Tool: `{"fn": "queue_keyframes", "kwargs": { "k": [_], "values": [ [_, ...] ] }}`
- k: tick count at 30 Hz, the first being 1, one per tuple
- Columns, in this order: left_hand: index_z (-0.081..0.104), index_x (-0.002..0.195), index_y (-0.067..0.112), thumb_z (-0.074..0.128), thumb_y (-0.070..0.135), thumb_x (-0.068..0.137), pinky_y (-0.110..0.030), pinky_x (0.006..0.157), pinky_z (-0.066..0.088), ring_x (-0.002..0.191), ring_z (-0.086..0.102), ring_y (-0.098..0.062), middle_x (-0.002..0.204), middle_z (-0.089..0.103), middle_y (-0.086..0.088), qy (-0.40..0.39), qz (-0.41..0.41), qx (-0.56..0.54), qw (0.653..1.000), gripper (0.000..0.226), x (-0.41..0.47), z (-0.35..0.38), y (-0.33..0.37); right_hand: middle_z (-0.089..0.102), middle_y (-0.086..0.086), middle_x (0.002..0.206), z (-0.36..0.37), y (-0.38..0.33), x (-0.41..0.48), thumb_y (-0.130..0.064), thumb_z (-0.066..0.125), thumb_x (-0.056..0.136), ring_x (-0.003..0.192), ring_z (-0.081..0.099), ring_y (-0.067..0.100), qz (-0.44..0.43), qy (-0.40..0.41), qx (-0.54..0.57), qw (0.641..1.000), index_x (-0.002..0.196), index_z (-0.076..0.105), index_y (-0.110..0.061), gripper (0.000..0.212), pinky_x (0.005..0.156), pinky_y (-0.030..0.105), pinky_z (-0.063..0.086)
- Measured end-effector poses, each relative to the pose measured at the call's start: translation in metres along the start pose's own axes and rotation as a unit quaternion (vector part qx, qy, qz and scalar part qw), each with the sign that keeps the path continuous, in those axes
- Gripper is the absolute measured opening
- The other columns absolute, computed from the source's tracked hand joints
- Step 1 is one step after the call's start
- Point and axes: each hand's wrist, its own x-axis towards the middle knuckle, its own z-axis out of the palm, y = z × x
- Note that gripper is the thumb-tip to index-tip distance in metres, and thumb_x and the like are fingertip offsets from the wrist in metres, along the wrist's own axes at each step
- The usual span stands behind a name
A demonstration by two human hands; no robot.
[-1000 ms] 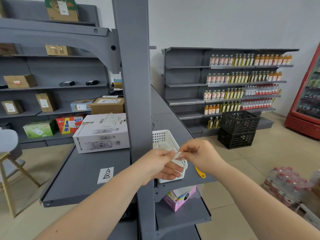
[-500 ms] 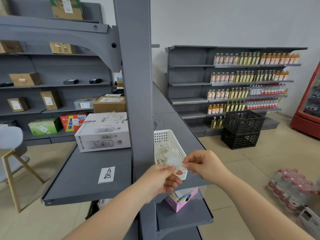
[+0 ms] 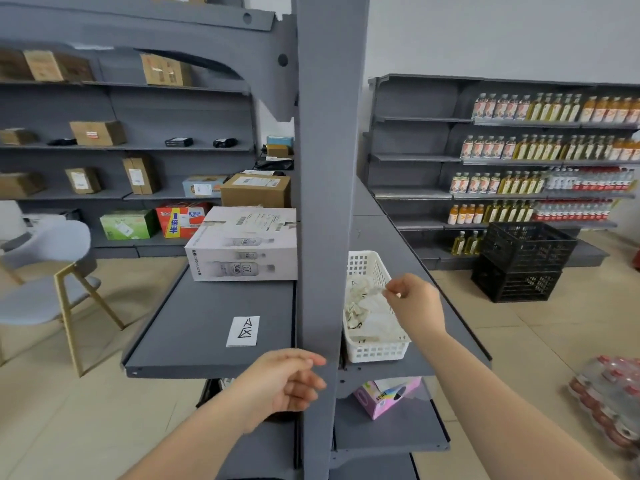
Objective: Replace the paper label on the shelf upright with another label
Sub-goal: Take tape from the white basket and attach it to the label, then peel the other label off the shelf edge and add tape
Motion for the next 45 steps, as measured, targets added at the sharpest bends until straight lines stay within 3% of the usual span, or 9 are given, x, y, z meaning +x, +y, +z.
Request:
{"fn": "queue_keyframes", "kwargs": {
  "k": [6,11,14,17,24,28,31,40,45],
  "values": [
    [0.066,0.105,0.002,0.049,0.008,0.094,-0.027,0.052,0.052,0.053,0.062,-0.02,0.068,0.069,-0.013,0.104,-0.018,-0.076,0.992,0.022,-0.002,-0.063,-0.013,0.069,0.004,0.109,0.031,0.009,0.013,-0.017,0.06,0.089,0.109,0.049,0.03,-0.075,-0.058,-0.147,0.985,0.096,0.072,-0.017,0.014,0.084,0.034,0.041],
    [0.065,0.108,0.004,0.048,0.007,0.093,-0.028,0.054,0.051,0.054,0.061,-0.021,0.07,0.07,-0.012,0.144,-0.014,-0.091,0.985,0.023,-0.001,-0.103,-0.015,0.067,-0.009,0.094,0.005,-0.003,-0.028,-0.016,0.067,0.085,0.095,0.053,0.022,-0.133,-0.002,-0.044,0.99,0.091,0.071,-0.023,0.01,0.077,0.023,0.037],
    [0.066,0.104,0.006,0.049,0.008,0.093,-0.028,0.055,0.05,0.055,0.06,-0.02,0.07,0.071,-0.01,0.17,-0.012,-0.084,0.982,0.021,-0.002,-0.122,-0.015,0.065,-0.011,0.075,-0.004,-0.012,-0.081,-0.009,0.07,0.081,0.072,0.055,0.015,-0.12,-0.049,0.073,0.989,0.073,0.067,-0.024,0.017,0.058,0.015,0.042],
    [0.066,0.099,0.008,0.049,0.009,0.093,-0.029,0.057,0.048,0.053,0.06,-0.02,0.067,0.072,-0.009,0.192,-0.017,-0.085,0.978,0.018,-0.003,-0.134,-0.015,0.067,-0.007,0.073,0.016,-0.015,-0.122,-0.003,0.073,0.077,0.06,0.057,0.013,-0.122,-0.136,0.124,0.975,0.068,0.067,-0.026,0.025,0.056,0.016,0.045],
    [0.066,0.095,0.008,0.054,0.013,0.09,-0.027,0.055,0.047,0.05,0.059,-0.019,0.064,0.071,-0.01,0.215,-0.028,-0.104,0.971,0.014,-0.004,-0.143,-0.019,0.069,-0.008,0.085,0.115,-0.063,-0.123,-0.012,0.067,0.081,0.077,0.063,0.01,-0.167,-0.245,0.121,0.947,0.089,0.069,-0.028,0.018,0.074,0.017,0.049],
    [0.066,0.092,0.008,0.053,0.016,0.091,-0.025,0.054,0.047,0.053,0.058,-0.019,0.065,0.071,-0.008,0.215,-0.026,-0.118,0.969,0.015,-0.004,-0.145,-0.022,0.065,-0.002,0.105,0.168,-0.083,-0.099,-0.011,0.058,0.087,0.102,0.057,0.012,-0.229,-0.239,0.043,0.943,0.104,0.066,-0.016,0.019,0.092,0.023,0.045],
    [0.067,0.089,0.007,0.053,0.02,0.092,-0.024,0.052,0.048,0.053,0.059,-0.018,0.068,0.072,-0.009,0.214,-0.026,-0.124,0.968,0.019,-0.006,-0.144,-0.025,0.064,0.001,0.11,0.189,-0.087,-0.089,-0.012,0.054,0.089,0.114,0.047,0.018,-0.261,-0.22,-0.015,0.94,0.106,0.066,-0.01,0.021,0.093,0.026,0.042],
    [0.069,0.103,0.004,0.058,0.014,0.09,-0.024,0.054,0.05,0.059,0.063,-0.018,0.084,0.074,-0.014,0.19,-0.027,-0.113,0.975,0.02,-0.004,-0.131,-0.045,0.068,-0.001,0.098,0.19,-0.071,-0.109,-0.026,0.062,0.082,0.099,0.058,0.026,-0.336,-0.195,-0.092,0.917,0.096,0.071,-0.013,0.022,0.091,0.039,0.047],
    [0.07,0.102,0.004,0.063,0.014,0.088,-0.025,0.056,0.053,0.063,0.066,-0.017,0.081,0.073,-0.011,0.184,-0.014,-0.116,0.976,0.018,0.004,-0.116,-0.05,0.067,-0.003,0.102,0.178,-0.063,-0.117,-0.019,0.065,0.081,0.105,0.056,0.024,-0.333,-0.197,-0.076,0.919,0.1,0.071,-0.015,0.02,0.094,0.029,0.037]
  ]
}}
